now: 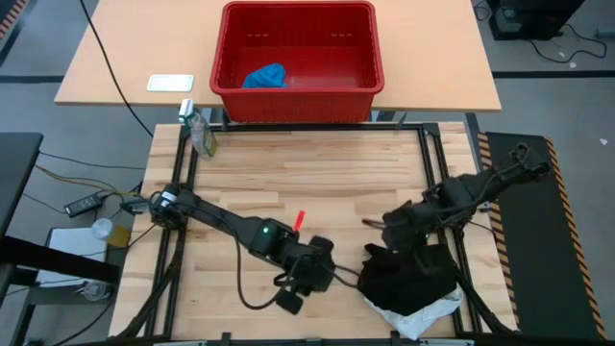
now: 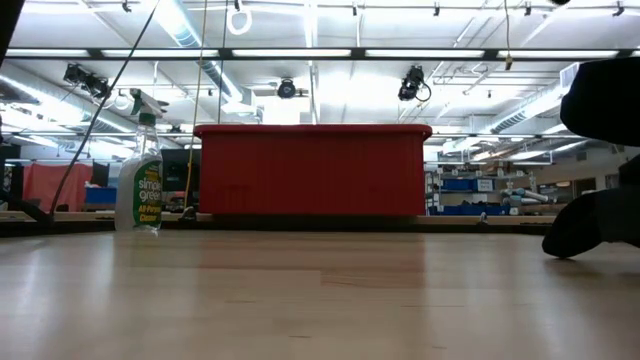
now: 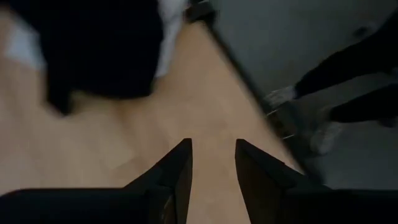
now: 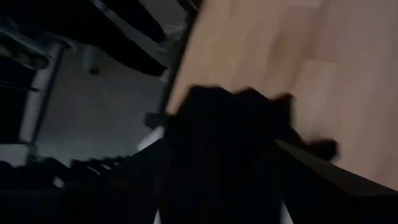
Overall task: Fold laundry
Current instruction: Stack the folded black shirt on top of the folded white polo shirt
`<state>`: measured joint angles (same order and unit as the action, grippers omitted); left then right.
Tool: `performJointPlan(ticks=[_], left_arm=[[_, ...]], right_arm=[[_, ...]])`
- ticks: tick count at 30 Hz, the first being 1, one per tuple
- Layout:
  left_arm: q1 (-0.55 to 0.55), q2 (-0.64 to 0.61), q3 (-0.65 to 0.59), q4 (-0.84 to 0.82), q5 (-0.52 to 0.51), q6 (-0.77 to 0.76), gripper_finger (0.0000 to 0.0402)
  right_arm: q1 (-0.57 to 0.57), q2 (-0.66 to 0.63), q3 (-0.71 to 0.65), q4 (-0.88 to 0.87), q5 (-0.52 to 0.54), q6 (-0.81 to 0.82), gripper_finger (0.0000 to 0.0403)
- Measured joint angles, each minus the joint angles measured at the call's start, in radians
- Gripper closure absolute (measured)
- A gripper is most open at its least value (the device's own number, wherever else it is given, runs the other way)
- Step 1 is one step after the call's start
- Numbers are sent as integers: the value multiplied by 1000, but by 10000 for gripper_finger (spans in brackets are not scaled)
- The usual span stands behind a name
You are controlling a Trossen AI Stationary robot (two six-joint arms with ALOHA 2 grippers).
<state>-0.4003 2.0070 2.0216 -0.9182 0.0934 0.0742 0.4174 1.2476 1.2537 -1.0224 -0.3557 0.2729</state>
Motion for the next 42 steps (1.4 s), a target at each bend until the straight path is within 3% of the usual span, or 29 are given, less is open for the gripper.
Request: performJointPlan(ticks=[4,10,12,19,27,34,37,42], left_arm=[[20,-29,0,-73,-114,-7,279],[44,-86,0,-106,-254,-50,279],[51,-117,0,-102,-293,-60,279],[74,-217,0,-100,-354,-61,279],[124,-284,0,-58,-397,-84,279],[141,-290,0,-70,-396,-87,279],[142,-290,0,-80,-396,-87,279],[147,-290,0,-105,-396,-82,279]], right_arm=[[108,28,0,111,59,59,128],[280,49,-51,162,455,164,146],[321,31,-120,188,534,212,153],[358,-47,-302,461,422,277,183],[356,-53,-502,522,619,312,208],[311,-43,-663,641,663,492,225],[305,-43,-688,691,668,525,230],[279,-49,-695,684,636,719,231]])
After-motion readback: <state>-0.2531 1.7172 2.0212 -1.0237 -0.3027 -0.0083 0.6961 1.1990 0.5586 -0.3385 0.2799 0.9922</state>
